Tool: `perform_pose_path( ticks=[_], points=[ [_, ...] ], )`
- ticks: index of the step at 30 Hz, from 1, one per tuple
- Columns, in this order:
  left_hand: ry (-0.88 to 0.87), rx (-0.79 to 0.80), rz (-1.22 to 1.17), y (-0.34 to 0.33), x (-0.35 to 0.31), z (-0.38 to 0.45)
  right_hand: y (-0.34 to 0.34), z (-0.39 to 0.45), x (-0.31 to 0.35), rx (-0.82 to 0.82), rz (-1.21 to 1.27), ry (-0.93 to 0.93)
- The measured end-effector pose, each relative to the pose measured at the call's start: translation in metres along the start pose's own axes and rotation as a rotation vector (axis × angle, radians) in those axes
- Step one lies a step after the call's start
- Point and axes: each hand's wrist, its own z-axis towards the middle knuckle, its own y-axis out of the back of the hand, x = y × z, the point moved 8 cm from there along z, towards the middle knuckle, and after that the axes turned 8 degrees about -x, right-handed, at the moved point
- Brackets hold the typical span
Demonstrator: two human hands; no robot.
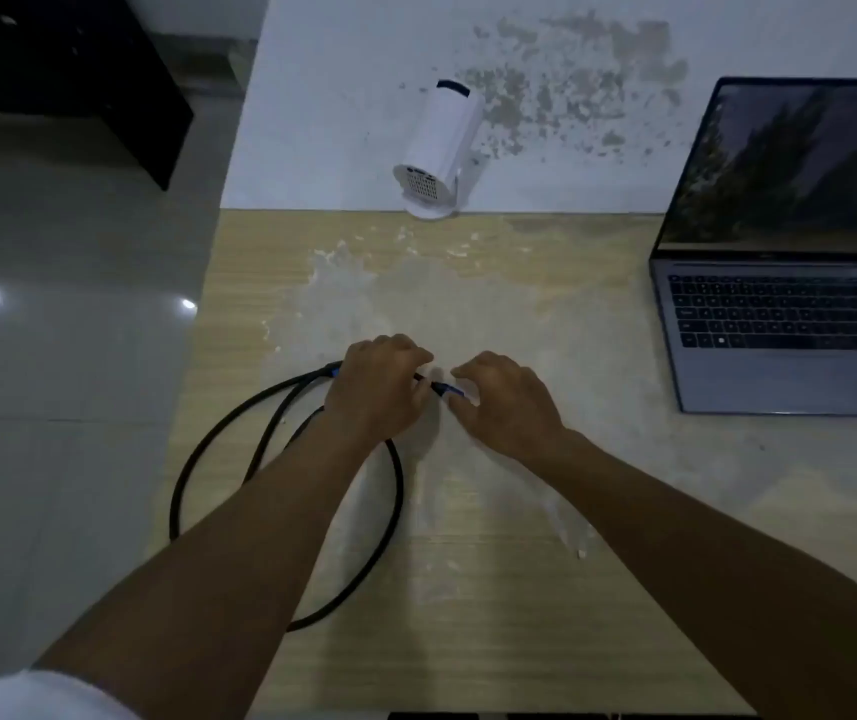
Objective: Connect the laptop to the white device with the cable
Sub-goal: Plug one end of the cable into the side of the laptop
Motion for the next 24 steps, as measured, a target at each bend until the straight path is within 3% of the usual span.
perform_pose_path(
  ticks=[10,14,19,24],
  points=[
    [-0.022,0.043,-0.005,-0.015,0.008,0.006,-0.026,0.005,-0.012,0.05,0.029,-0.103],
    [-0.062,0.002,-0.085,-0.007,0.005,0.006,-0.021,0.006,-0.022,0.043,0.386,-0.291],
    [-0.125,-0.117,-0.222,0.017,-0.007,0.009,0.009,0.01,-0.025,-0.138,0.745,-0.409],
    [-0.193,-0.254,-0.26,0.042,-0.025,0.015,0.043,0.006,-0.025,-0.304,0.95,-0.471]
  ],
)
